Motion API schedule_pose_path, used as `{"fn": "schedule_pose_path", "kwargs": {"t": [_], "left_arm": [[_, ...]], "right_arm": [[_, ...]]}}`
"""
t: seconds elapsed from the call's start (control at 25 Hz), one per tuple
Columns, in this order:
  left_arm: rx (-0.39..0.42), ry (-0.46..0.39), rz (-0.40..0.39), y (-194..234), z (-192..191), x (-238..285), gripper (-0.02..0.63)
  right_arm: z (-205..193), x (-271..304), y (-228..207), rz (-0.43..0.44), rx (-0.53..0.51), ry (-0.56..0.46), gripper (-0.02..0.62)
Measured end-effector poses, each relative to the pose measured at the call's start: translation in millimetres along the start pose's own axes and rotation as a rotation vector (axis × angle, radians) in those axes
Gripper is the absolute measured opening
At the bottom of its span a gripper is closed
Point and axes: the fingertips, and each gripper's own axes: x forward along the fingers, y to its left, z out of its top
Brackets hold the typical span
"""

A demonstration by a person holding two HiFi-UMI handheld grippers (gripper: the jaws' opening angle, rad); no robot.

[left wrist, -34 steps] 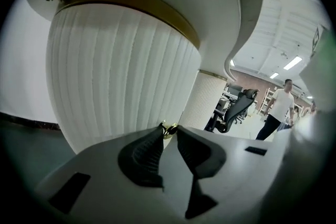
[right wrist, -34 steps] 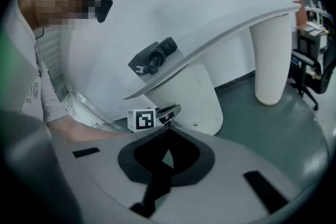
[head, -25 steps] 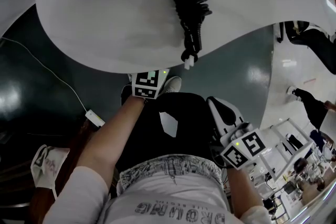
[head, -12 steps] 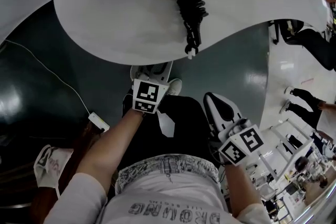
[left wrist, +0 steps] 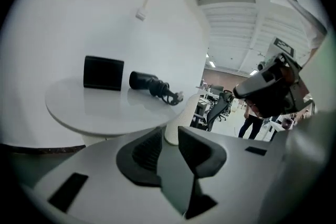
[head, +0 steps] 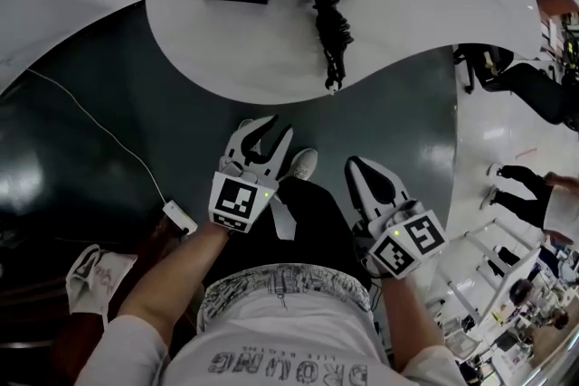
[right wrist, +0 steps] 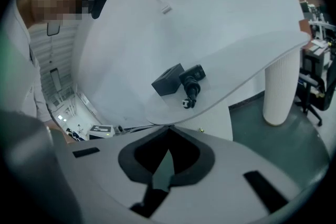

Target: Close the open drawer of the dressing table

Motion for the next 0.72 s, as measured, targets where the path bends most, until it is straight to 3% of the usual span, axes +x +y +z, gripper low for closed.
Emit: {"fn": "schedule_pose_path", "kwargs": {"t": [0.36,0.72], "left_arm": [[0.112,-0.128,-0.010,10,113,-45,0.109],[0.204,-0.210,-0.008,16,198,-69,0.107]], "right_arm": [[62,-10,33,0.003,-0.070,-0.096,0.008],[123,-10,66,0.029,-0.169,-0.178,0.008]]}}
